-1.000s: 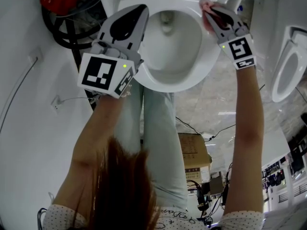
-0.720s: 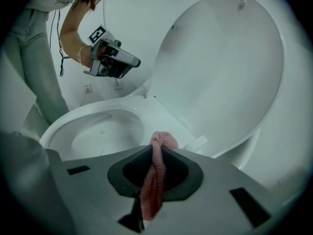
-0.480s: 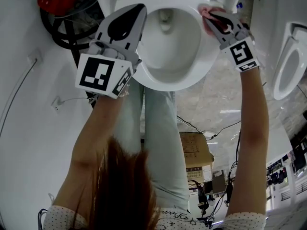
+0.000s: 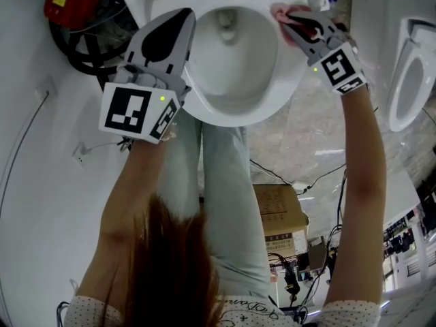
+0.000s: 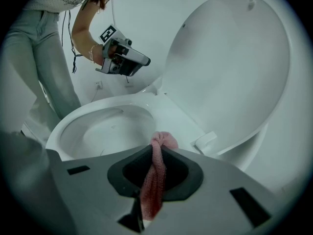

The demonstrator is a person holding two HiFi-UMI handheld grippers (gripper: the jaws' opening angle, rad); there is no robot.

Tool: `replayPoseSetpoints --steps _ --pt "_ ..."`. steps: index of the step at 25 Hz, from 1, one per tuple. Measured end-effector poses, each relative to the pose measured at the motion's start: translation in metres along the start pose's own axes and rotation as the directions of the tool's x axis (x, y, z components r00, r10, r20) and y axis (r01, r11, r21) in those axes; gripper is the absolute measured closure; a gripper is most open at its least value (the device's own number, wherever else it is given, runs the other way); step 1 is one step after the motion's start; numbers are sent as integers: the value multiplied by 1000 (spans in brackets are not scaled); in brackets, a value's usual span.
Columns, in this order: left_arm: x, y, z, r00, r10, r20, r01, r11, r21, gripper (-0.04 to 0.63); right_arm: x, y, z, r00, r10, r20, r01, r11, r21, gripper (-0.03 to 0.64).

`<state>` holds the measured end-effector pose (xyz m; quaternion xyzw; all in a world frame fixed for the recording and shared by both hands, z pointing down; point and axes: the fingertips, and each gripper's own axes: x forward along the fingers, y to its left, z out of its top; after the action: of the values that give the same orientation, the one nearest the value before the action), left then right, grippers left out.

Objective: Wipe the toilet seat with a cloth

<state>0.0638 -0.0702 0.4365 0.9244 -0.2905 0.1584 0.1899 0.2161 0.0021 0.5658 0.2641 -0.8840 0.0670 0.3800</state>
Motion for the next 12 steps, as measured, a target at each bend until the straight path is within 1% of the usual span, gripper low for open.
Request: replayPoseSetpoints --steps 12 --pt "-12 -1 -1 1000 6 9 -7 1000 8 595 -3 22 -8 998 60 -20 -60 998 -2 561"
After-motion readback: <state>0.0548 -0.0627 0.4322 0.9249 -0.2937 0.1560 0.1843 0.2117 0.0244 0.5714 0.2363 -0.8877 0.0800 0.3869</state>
